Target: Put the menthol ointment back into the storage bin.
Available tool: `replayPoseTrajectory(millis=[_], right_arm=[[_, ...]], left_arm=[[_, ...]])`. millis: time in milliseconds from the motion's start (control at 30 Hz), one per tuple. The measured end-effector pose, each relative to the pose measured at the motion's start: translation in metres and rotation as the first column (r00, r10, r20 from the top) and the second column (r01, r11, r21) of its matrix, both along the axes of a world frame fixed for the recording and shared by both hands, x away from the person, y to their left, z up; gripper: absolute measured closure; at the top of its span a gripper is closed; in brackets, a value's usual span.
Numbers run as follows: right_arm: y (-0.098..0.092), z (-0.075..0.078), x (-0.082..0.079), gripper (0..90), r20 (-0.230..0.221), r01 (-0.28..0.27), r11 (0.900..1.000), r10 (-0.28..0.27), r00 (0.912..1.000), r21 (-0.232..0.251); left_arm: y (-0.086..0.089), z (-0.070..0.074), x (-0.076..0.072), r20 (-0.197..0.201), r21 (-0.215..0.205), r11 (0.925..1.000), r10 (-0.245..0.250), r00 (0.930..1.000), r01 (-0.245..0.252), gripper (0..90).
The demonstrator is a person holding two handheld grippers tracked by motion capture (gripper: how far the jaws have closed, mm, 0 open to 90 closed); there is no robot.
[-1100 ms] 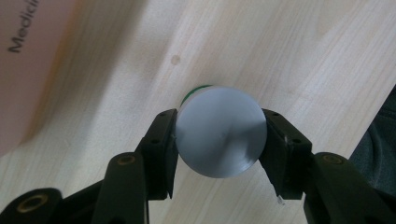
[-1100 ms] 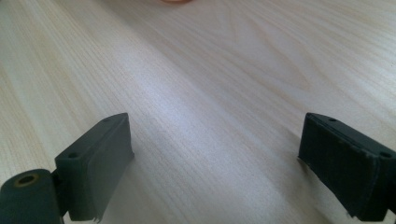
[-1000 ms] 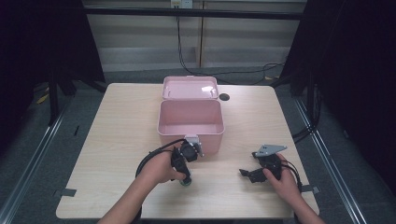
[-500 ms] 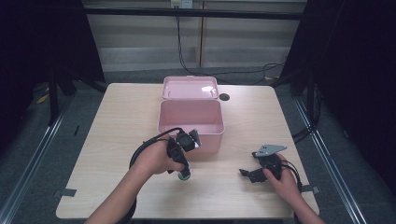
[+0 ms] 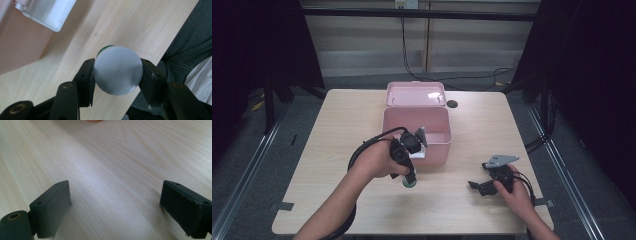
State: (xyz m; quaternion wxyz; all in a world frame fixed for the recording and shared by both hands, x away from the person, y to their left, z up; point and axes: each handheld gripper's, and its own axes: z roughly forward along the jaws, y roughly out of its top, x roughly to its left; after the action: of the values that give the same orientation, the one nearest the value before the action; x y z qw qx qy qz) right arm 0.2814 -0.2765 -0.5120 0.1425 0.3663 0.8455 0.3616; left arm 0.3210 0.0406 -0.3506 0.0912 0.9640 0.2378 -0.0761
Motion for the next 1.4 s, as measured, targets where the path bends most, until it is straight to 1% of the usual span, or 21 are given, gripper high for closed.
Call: replayPoseTrajectory(millis=[33, 100, 133, 200, 300, 400, 467, 733, 800, 833, 900, 967, 1033, 1067, 1133, 1167, 1233, 1267, 1300, 1333, 1400], right_arm=[[0.0, 0.0, 0.0, 9.0, 0.0, 0.0, 1.0, 0.0, 1.0, 0.0], [0.0, 0.0, 0.0, 8.9, 0.0, 0.0, 1.0, 0.0, 1.0, 0.0], [0.0, 0.0, 0.0, 8.9, 0.0, 0.0, 1.0, 0.0, 1.0, 0.0], [0.0, 0.0, 0.0, 8.9, 0.001, -0.001, 1.0, 0.001, 1.0, 0.0], [0.0, 0.0, 0.0, 8.9, 0.0, 0.0, 1.0, 0.0, 1.0, 0.0], [0.0, 0.0, 0.0, 8.9, -0.001, -0.001, 1.0, 0.001, 1.0, -0.001], [0.0, 0.0, 0.0, 8.9, -0.001, -0.001, 1.0, 0.001, 1.0, -0.001], [0.0, 0.0, 0.0, 8.9, -0.001, -0.001, 1.0, 0.001, 1.0, -0.001], [0.0, 0.0, 0.0, 9.0, -0.001, -0.001, 1.0, 0.001, 1.0, -0.001], [0.0, 0.0, 0.0, 8.9, -0.001, -0.001, 1.0, 0.001, 1.0, -0.001], [0.0, 0.0, 0.0, 9.0, -0.001, -0.002, 1.0, 0.002, 1.0, -0.001], [0.0, 0.0, 0.0, 9.0, -0.001, -0.001, 1.0, 0.001, 1.0, -0.001], [0.0, 0.0, 0.0, 9.0, -0.002, 0.0, 1.0, 0.0, 1.0, -0.001], [0.0, 0.0, 0.0, 8.9, -0.001, -0.002, 1.0, 0.002, 1.0, 0.0], [0.0, 0.0, 0.0, 8.9, -0.002, 0.0, 1.0, 0.0, 1.0, -0.001], [0.0, 0.0, 0.0, 8.9, -0.001, -0.001, 1.0, 0.001, 1.0, 0.0], [0.0, 0.0, 0.0, 8.9, -0.001, -0.001, 1.0, 0.001, 1.0, -0.001], [0.0, 0.0, 0.0, 9.0, -0.001, -0.001, 1.0, 0.001, 1.0, 0.0], [0.0, 0.0, 0.0, 9.0, -0.001, -0.001, 1.0, 0.001, 1.0, 0.0], [0.0, 0.0, 0.0, 8.9, -0.005, -0.001, 1.0, 0.001, 1.0, -0.002], [0.0, 0.0, 0.0, 8.9, -0.005, -0.001, 1.0, 0.001, 1.0, -0.002]], left_arm=[[0.0, 0.002, 0.001, 0.001, -0.003, 1.0, 0.003, 1.0, -0.003, 50.2], [-0.001, 0.005, 0.004, 0.003, 0.006, 0.9999, -0.009, 1.0, 0.009, 50.2], [-0.002, 0.008, 0.005, 0.005, -0.008, 1.0, 0.005, 1.0, -0.005, 50.2], [-0.003, 0.011, 0.007, 0.002, -0.018, 0.9998, 0.01, 1.0, -0.01, 50.2], [-0.005, 0.013, 0.009, 0.003, -0.011, 0.9999, 0.008, 1.0, -0.008, 50.2], [-0.007, 0.022, 0.014, 0.01, -0.011, 0.9999, 0.001, 1.0, 0.0, 50.2], [-0.008, 0.026, 0.015, 0.005, -0.016, 0.9998, 0.009, 0.9999, -0.009, 50.2], [-0.014, 0.042, 0.025, -0.004, -0.021, 0.9998, 0.002, 1.0, -0.002, 50.2], [-0.015, 0.046, 0.028, -0.007, -0.036, 0.9992, 0.015, 0.9999, -0.015, 50.2], [-0.017, 0.05, 0.032, -0.01, -0.039, 0.9992, 0.007, 0.9999, -0.007, 50.2], [-0.017, 0.052, 0.033, -0.011, -0.038, 0.9992, 0.011, 0.9999, -0.012, 50.2], [-0.018, 0.055, 0.036, -0.001, -0.03, 0.9995, 0.003, 1.0, -0.003, 50.3], [-0.019, 0.059, 0.039, -0.005, -0.036, 0.9992, 0.017, 0.9998, -0.017, 50.2], [-0.018, 0.063, 0.043, 0.002, -0.042, 0.999, 0.015, 0.9999, -0.015, 50.2], [-0.018, 0.065, 0.045, 0.001, -0.042, 0.999, 0.016, 0.9999, -0.015, 50.2], [-0.018, 0.068, 0.048, 0.005, -0.054, 0.9976, 0.042, 0.9991, -0.042, 50.2], [-0.018, 0.069, 0.05, 0.004, -0.053, 0.9975, 0.046, 0.9989, -0.046, 50.2], [-0.018, 0.071, 0.054, 0.006, -0.065, 0.996, 0.062, 0.9981, -0.061, 50.2], [-0.018, 0.071, 0.054, 0.006, -0.065, 0.996, 0.062, 0.9981, -0.061, 50.2], [-0.017, 0.073, 0.059, 0.01, -0.057, 0.9963, 0.065, 0.9978, -0.065, 50.2], [-0.016, 0.074, 0.063, 0.017, -0.055, 0.9943, 0.093, 0.9956, -0.091, 50.2]])
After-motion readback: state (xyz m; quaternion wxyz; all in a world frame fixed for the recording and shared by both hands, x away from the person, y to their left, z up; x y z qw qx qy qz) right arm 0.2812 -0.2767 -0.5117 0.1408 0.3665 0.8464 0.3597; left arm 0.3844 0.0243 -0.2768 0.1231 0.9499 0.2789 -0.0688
